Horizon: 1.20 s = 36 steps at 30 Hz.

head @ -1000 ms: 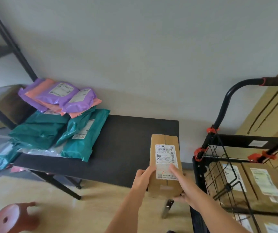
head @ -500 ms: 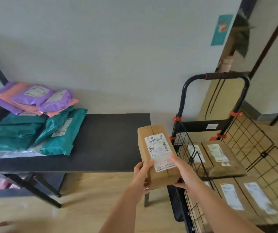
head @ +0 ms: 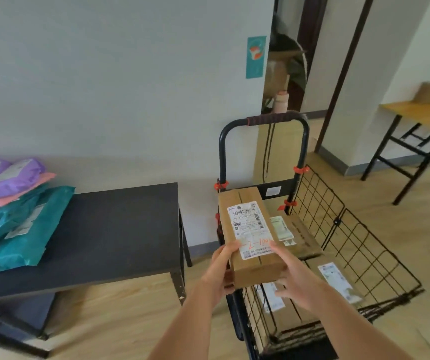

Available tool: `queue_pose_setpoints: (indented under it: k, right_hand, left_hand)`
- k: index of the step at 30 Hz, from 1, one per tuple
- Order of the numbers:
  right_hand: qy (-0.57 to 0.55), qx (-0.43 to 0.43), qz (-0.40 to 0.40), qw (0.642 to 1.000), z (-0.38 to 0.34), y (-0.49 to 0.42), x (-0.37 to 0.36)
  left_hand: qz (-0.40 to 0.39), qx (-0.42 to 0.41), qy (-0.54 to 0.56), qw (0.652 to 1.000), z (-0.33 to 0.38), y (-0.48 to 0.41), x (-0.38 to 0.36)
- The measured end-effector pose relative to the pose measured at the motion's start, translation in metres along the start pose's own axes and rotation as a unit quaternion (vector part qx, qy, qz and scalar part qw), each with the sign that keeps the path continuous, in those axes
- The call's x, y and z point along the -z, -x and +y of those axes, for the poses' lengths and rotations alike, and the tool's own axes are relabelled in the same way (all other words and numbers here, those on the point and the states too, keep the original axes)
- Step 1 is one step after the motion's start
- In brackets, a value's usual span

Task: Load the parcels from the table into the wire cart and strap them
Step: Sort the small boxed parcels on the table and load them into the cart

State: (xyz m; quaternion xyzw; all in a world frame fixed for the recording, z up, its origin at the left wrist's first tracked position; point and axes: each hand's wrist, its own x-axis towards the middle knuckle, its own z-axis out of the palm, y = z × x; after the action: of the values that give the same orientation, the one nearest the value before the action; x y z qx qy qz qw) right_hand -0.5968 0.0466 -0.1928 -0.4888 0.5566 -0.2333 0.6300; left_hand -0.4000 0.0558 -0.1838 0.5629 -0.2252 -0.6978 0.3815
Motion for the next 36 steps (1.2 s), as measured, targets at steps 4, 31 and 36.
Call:
queue_pose_setpoints:
  k: [4, 31, 36]
  right_hand:
    - [-0.079, -0.018, 0.009, 0.997, 0.009, 0.006, 0.073]
    - [-0.191, -0.086, 0.119, 0.971, 0.072, -0.076, 0.319]
    - [-0.109, -0.126, 0.156, 0.974, 0.078, -0.131, 0.335]
  left_hand:
    - [-0.018, 0.007, -0.015, 1.000, -0.007, -0.023, -0.069]
    - [0.048, 0.061, -0.089, 0.993, -0.061, -0.184, -0.307]
    - [0.060, 0.052, -0.126, 0.989, -0.055, -0.232, -0.312]
